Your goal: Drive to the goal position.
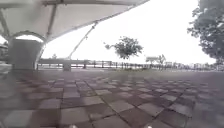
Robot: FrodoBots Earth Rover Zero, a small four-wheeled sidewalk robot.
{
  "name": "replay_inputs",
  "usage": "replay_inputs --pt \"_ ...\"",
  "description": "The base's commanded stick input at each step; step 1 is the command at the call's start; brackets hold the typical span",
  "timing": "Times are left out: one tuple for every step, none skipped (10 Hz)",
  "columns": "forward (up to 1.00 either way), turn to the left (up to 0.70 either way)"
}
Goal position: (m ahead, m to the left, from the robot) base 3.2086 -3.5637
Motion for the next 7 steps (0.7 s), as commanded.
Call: replay_inputs --pt "0.0 -0.7" --pt "0.0 -0.7" --pt "0.0 -0.7" --pt "0.0 -0.7" --pt "0.0 -0.7" --pt "0.0 -0.7" --pt "0.0 -0.7"
